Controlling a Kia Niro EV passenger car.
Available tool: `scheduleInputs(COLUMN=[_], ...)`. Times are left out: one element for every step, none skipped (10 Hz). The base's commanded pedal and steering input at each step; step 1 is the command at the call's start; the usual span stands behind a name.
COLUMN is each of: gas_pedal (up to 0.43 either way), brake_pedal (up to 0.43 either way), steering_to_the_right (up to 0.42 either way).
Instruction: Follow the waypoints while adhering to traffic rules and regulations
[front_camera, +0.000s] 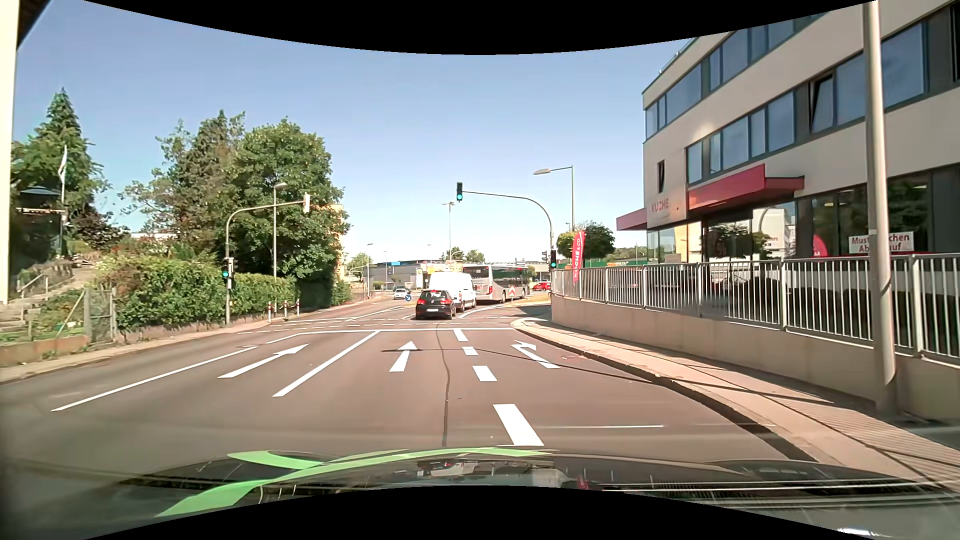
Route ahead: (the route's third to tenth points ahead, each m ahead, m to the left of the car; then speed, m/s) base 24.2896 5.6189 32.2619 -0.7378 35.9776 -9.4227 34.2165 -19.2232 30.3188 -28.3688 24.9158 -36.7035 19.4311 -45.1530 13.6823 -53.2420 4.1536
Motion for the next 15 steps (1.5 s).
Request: scheduleInputs(gas_pedal=[0.0,0.0,0.0,0.0,0.0,0.0,0.0,0.0,0.0,0.0,0.0,0.0,0.0,0.0,0.0], brake_pedal=[0.0,0.0,0.0,0.0,0.006,0.006,0.006,0.006,0.006,0.006,0.006,0.006,0.006,0.006,0.0], steering_to_the_right=[0.107,0.091,0.073,0.059,0.04,0.024,0.013,0.005,-0.004,-0.016,-0.031,-0.049,-0.069,-0.089,-0.102])
